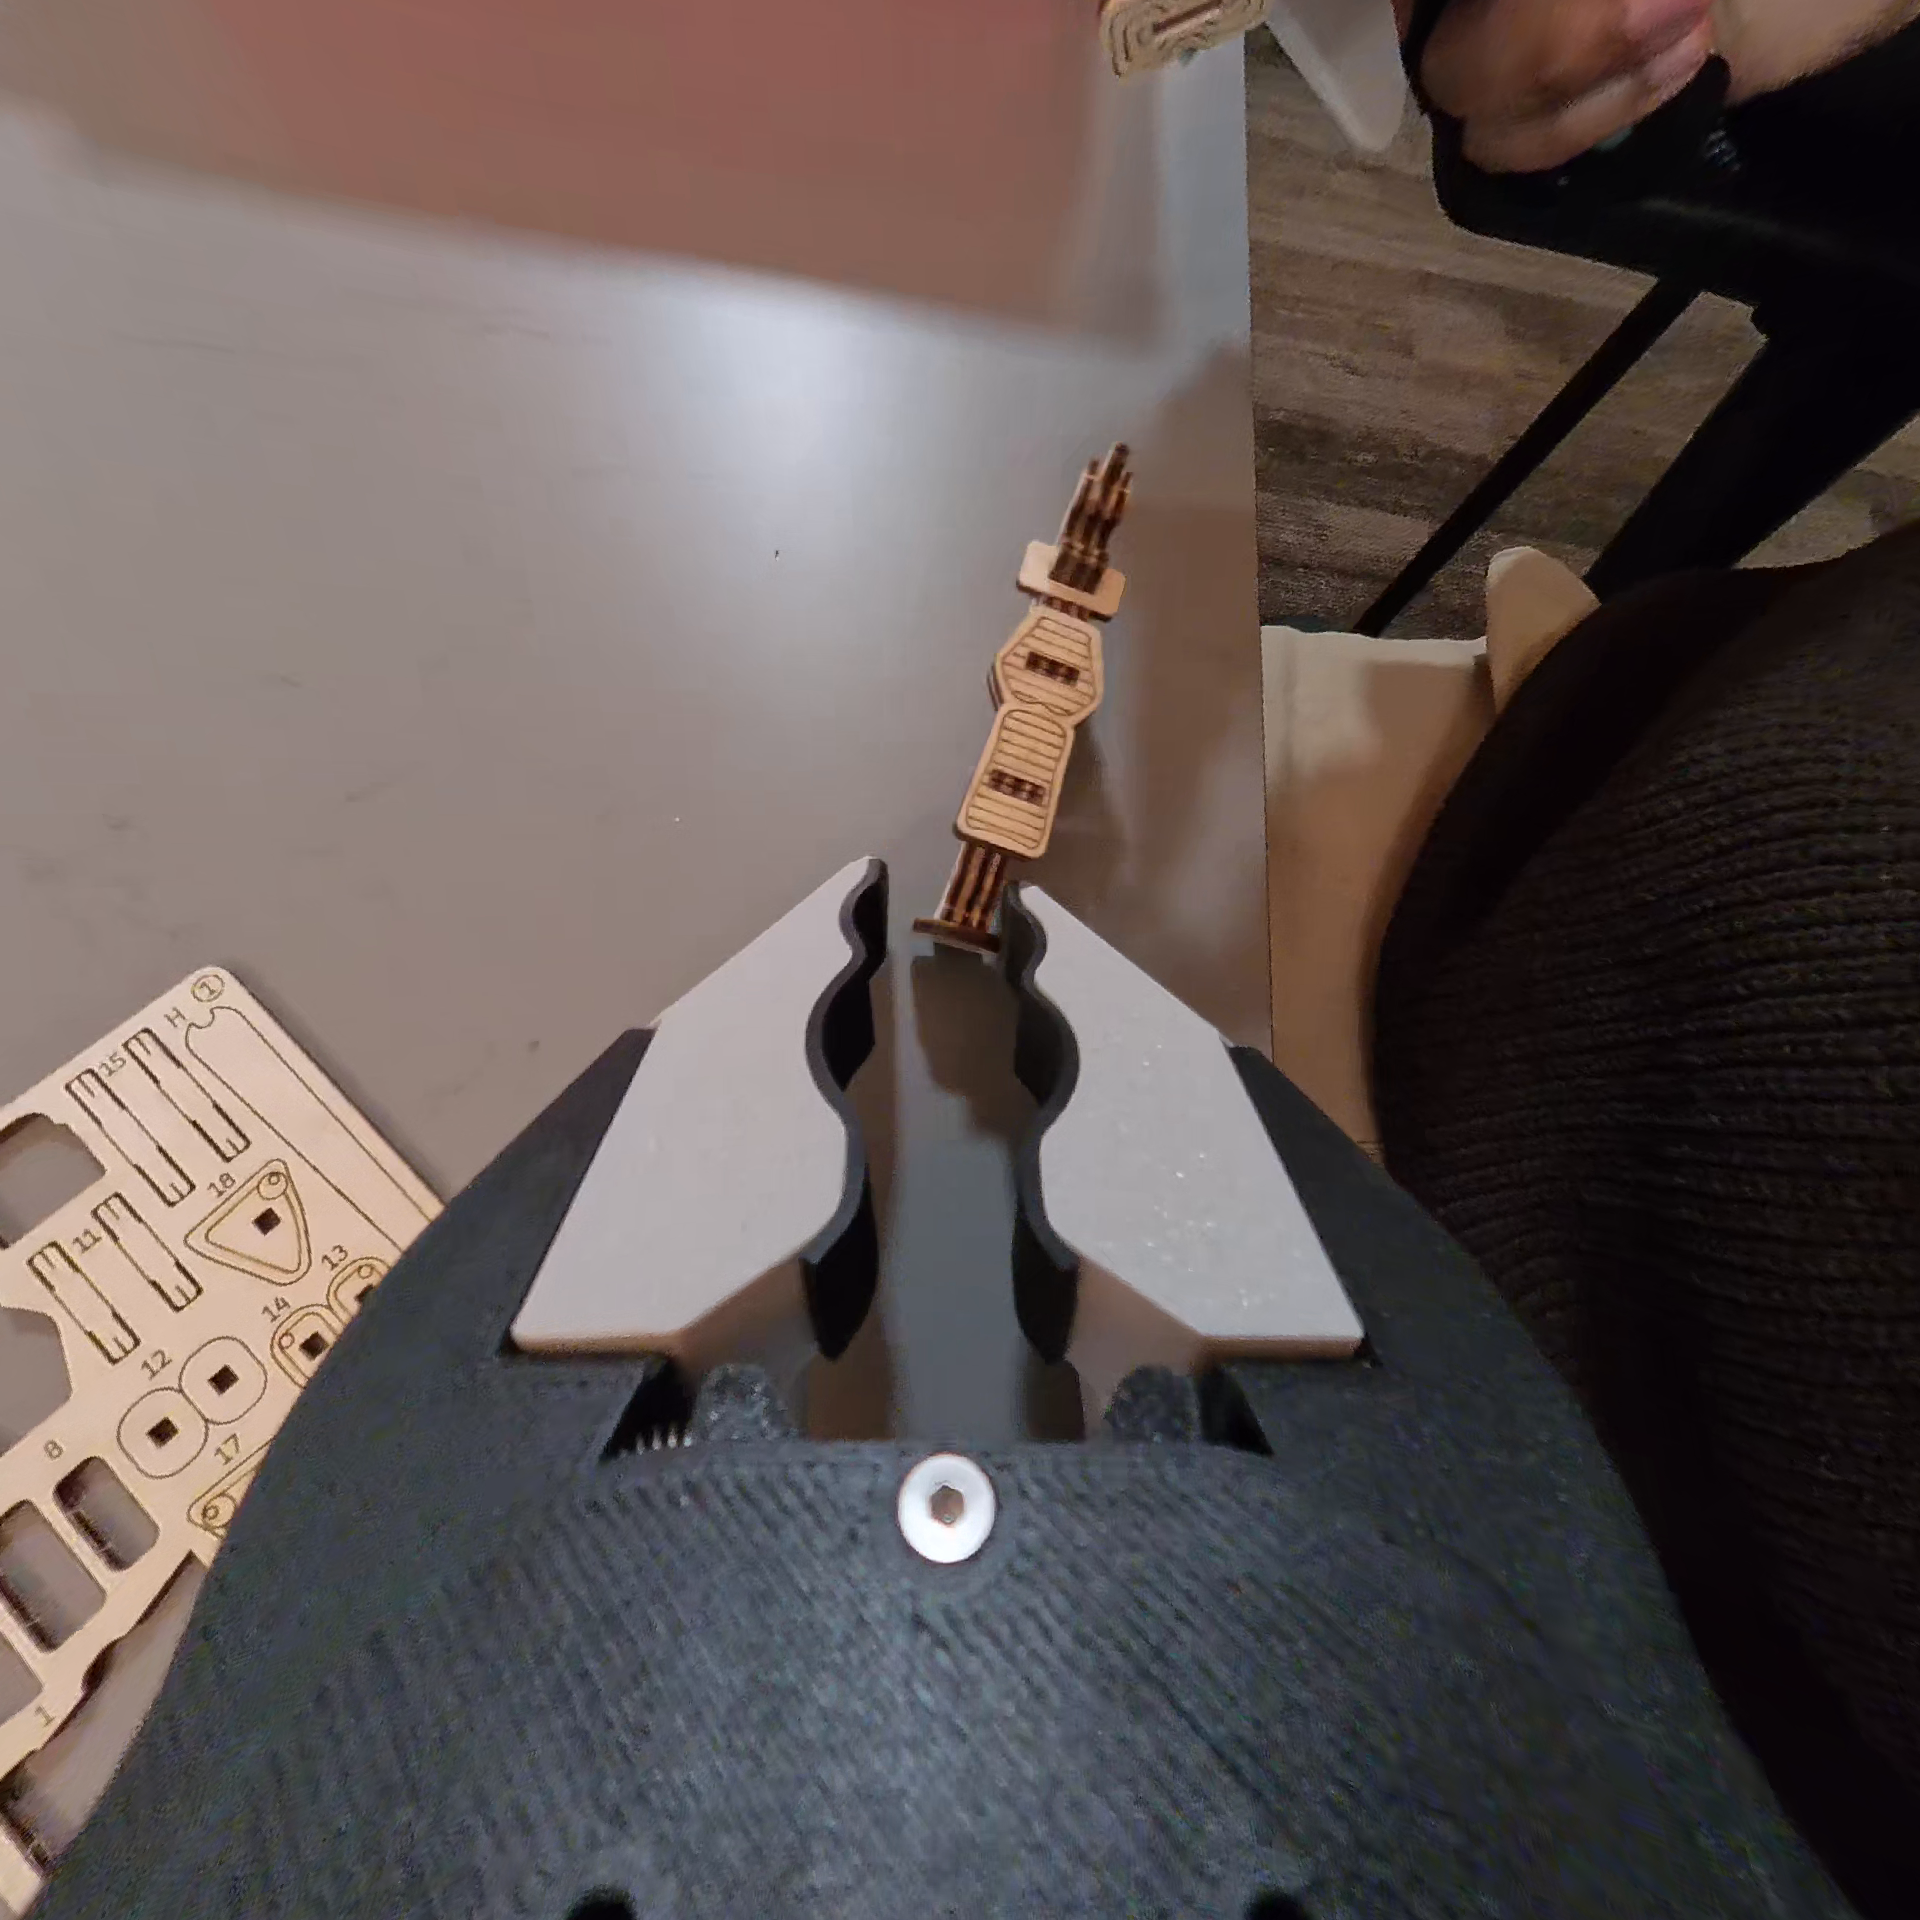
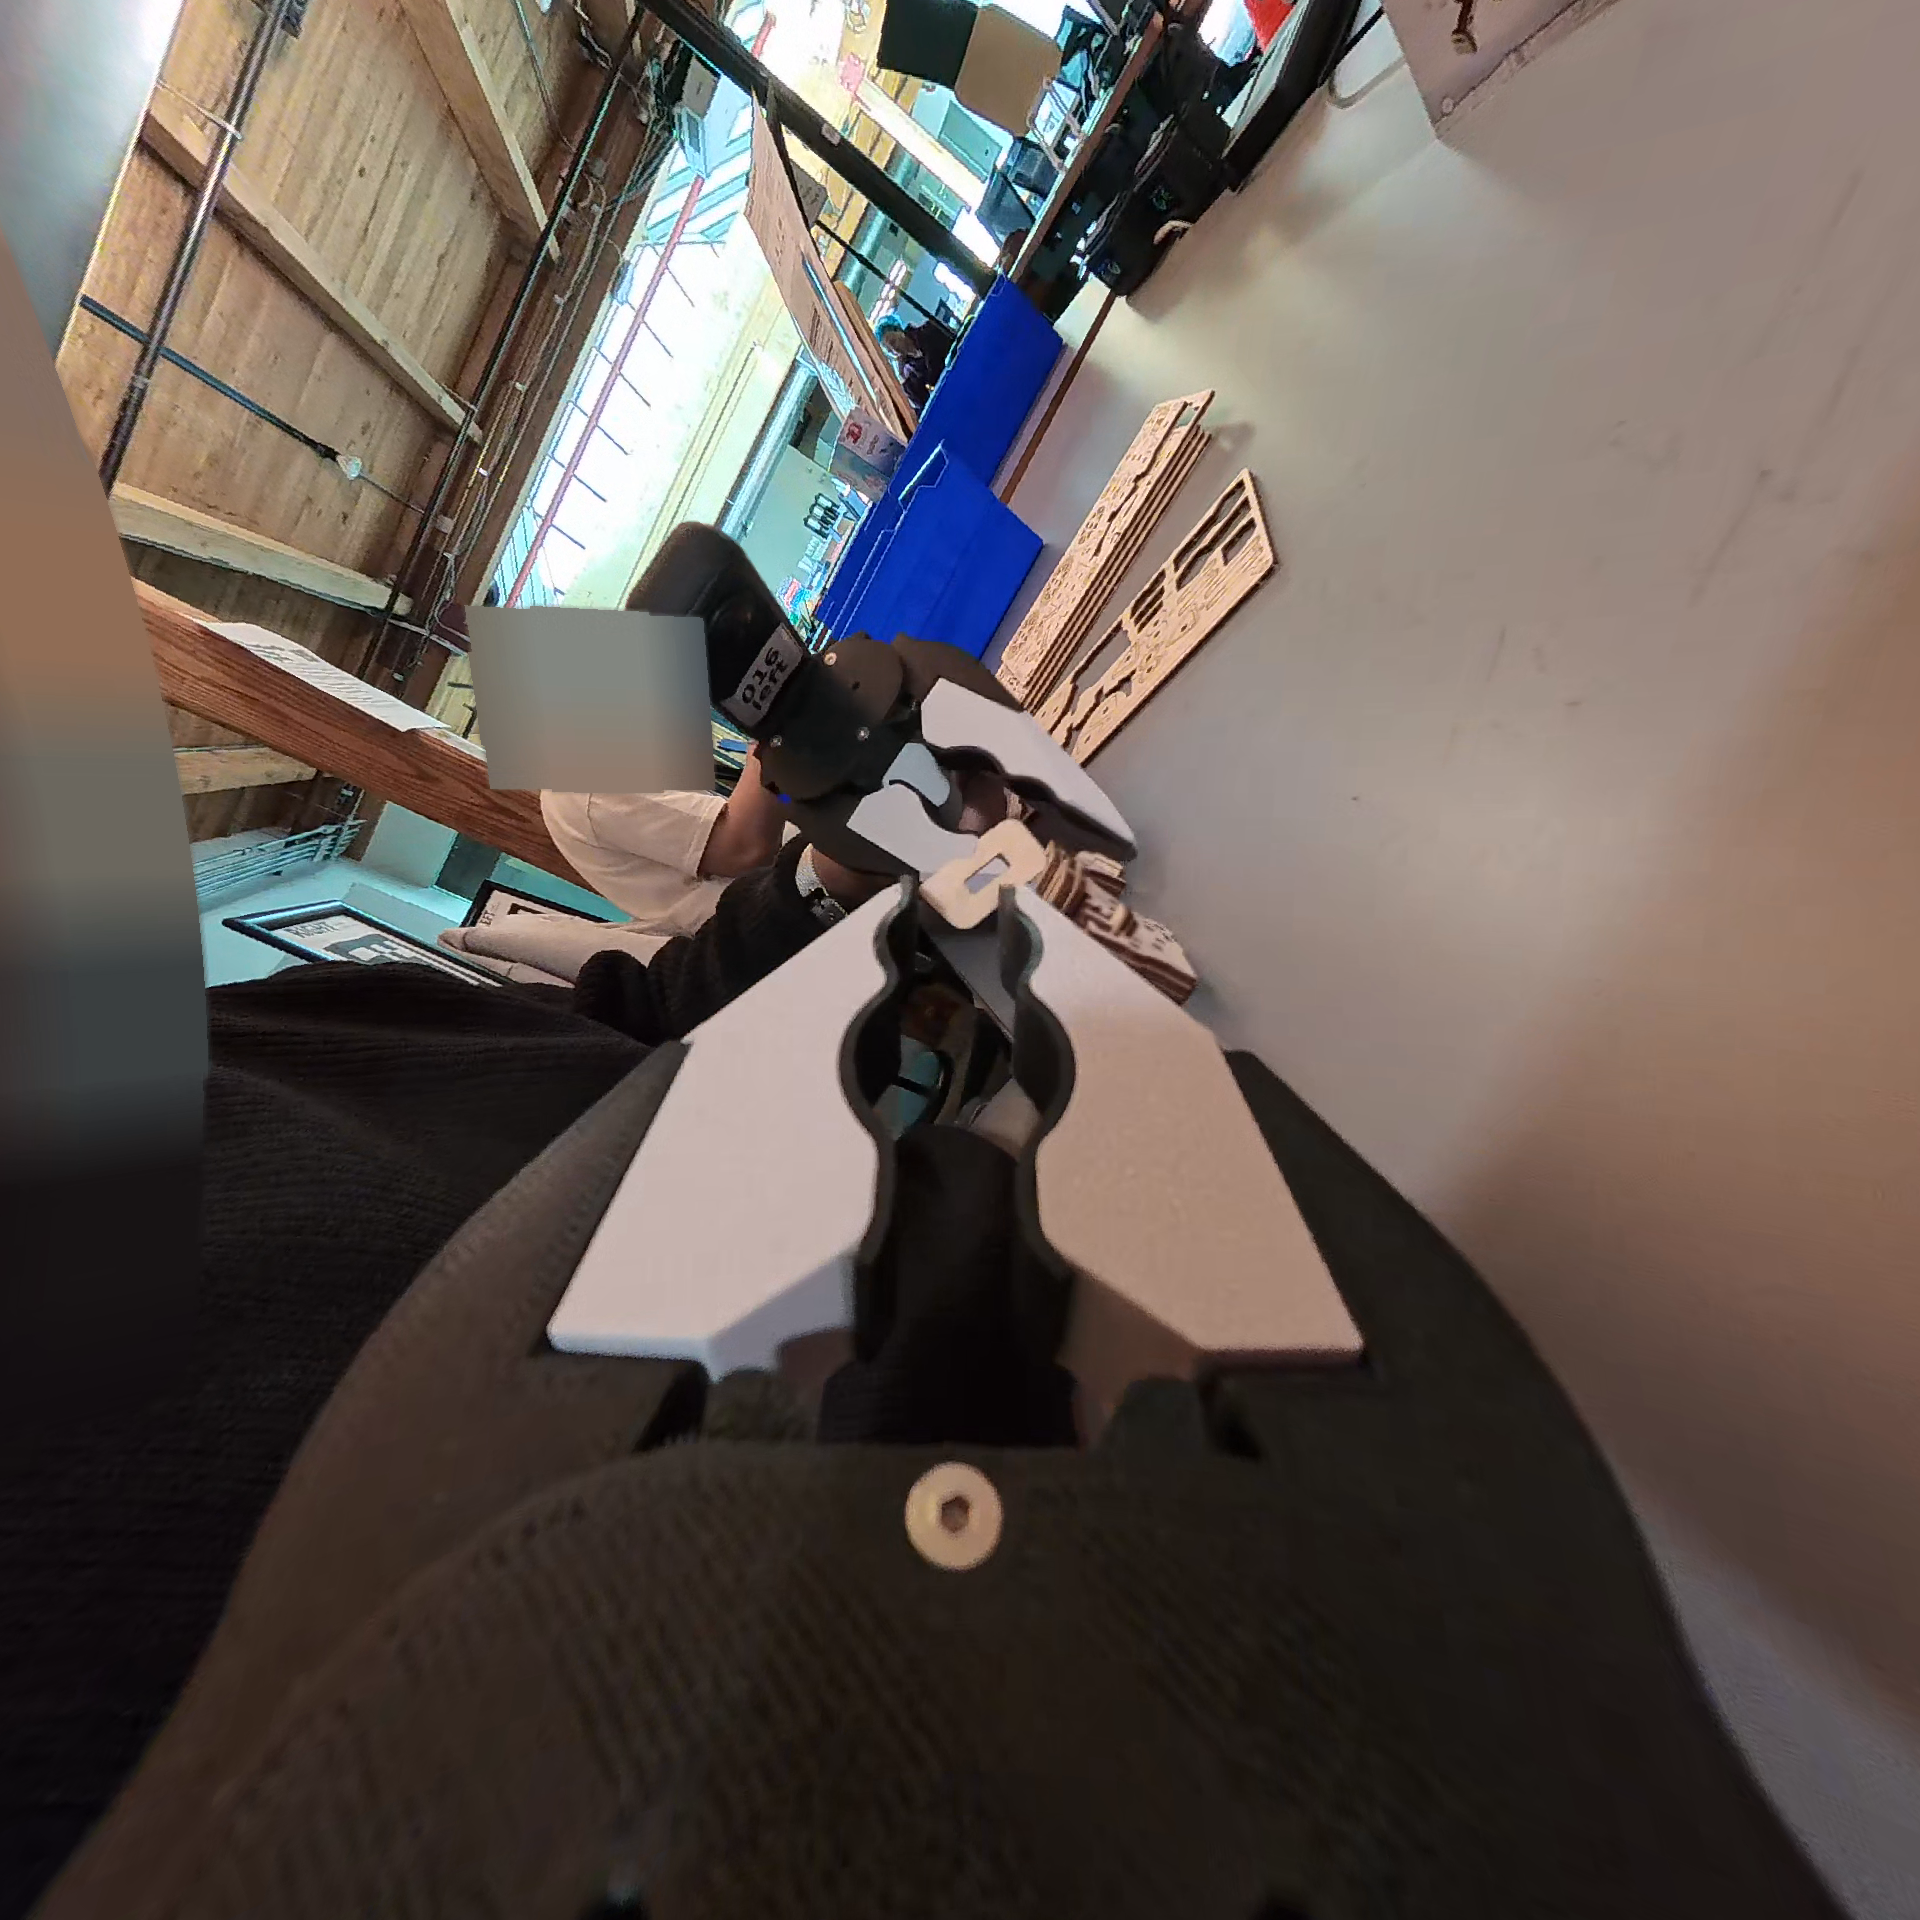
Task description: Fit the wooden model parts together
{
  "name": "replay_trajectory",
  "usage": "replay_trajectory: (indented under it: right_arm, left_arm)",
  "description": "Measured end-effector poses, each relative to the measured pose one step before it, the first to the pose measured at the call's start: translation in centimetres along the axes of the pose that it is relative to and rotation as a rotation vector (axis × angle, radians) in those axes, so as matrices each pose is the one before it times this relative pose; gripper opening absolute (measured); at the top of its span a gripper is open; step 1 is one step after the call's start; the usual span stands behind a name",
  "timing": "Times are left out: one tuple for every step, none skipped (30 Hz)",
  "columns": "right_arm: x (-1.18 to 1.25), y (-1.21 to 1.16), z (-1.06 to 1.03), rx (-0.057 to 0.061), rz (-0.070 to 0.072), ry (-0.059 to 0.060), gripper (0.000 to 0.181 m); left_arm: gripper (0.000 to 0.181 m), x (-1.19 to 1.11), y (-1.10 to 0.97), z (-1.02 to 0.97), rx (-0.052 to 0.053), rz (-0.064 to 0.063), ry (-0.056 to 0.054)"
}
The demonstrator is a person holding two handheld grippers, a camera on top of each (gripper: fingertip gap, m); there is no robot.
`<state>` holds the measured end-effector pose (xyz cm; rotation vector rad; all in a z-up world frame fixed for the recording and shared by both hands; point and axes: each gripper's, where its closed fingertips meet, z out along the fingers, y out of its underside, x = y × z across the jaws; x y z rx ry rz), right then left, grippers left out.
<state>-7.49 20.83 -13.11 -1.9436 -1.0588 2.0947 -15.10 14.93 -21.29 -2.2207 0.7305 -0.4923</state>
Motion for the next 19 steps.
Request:
replay_trajectory:
  right_arm:
    - [0.012,-0.023,0.016,0.0008,0.0000,-0.0014,0.014]
    - [-0.001,-0.015,0.015,0.0008,-0.0013,-0.0009,0.014]
    - [-0.004,-0.015,0.019,0.0001,-0.0016,-0.0008,0.014]
    - [-0.005,-0.004,0.006,-0.0004,-0.0016,-0.0007,0.014]
    - [0.004,0.014,0.015,-0.0010,-0.0013,-0.0003,0.014]
    - [-0.005,0.012,0.016,-0.0009,-0.0009,-0.0007,0.014]
    - [-0.018,0.002,-0.008,0.0001,-0.0010,-0.0017,0.014]
    - [-0.031,-0.018,-0.005,0.0008,-0.0012,-0.0015,0.014]
    - [-0.047,-0.025,-0.018,0.0014,-0.0013,-0.0018,0.014]
    - [-0.093,-0.043,-0.005,0.0021,-0.0014,-0.0046,0.014]
    - [-0.153,-0.046,0.011,0.0025,-0.0003,-0.0082,0.014]
    - [-0.220,-0.060,0.059,0.0031,0.0012,-0.0115,0.014]
    - [-0.309,-0.060,0.121,0.0032,0.0021,-0.0155,0.014]
    - [-0.373,-0.036,0.197,0.0012,0.0032,-0.0191,0.014]
    - [-0.427,-0.008,0.276,-0.0017,0.0037,-0.0219,0.014]
    - [-0.494,0.031,0.358,-0.0042,0.0039,-0.0254,0.014]
    - [-0.541,0.063,0.434,-0.0061,0.0055,-0.0296,0.014]
    - [-0.595,0.088,0.507,-0.0068,0.0082,-0.0353,0.014]
    - [-0.658,0.107,0.569,-0.0058,0.0114,-0.0426,0.014]
  left_arm:
    - [0.022,0.009,-0.007,-0.035,0.0014,-0.0045,0.0042]
    - [0.024,0.000,-0.016,-0.034,0.0024,-0.0041,0.0032]
    - [0.025,0.003,-0.046,-0.038,0.0036,-0.0030,0.0028]
    - [0.025,0.011,-0.039,-0.047,0.0039,-0.0020,0.0030]
    - [0.026,-0.003,-0.053,-0.048,0.0040,-0.0022,0.0022]
    - [0.027,0.031,-0.050,-0.053,0.0047,-0.0012,0.0032]
    - [0.028,0.029,-0.066,-0.060,0.0055,-0.0006,0.0038]
    - [0.029,0.054,-0.063,-0.064,0.0057,-0.0005,0.0052]
    - [0.031,0.024,-0.064,-0.070,0.0057,-0.0015,0.0040]
    - [0.033,0.042,-0.097,-0.088,0.0082,-0.0012,0.0053]
    - [0.036,0.056,-0.169,-0.130,0.0130,-0.0005,0.0064]
    - [0.039,0.022,-0.307,-0.186,0.0212,-0.0013,0.0044]
    - [0.042,0.097,-0.475,-0.269,0.0290,-0.0031,0.0082]
    - [0.044,0.157,-0.659,-0.346,0.0372,-0.0037,0.0112]
    - [0.045,0.188,-0.885,-0.429,0.0487,-0.0019,0.0095]
    - [0.046,0.260,-1.056,-0.479,0.0579,0.0001,0.0115]
    - [0.046,0.342,-1.145,-0.503,0.0624,-0.0010,0.0151]
    - [0.045,0.426,-1.162,-0.444,0.0630,-0.0073,0.0211]
    - [0.044,0.488,-1.085,-0.363,0.0592,-0.0190,0.0283]
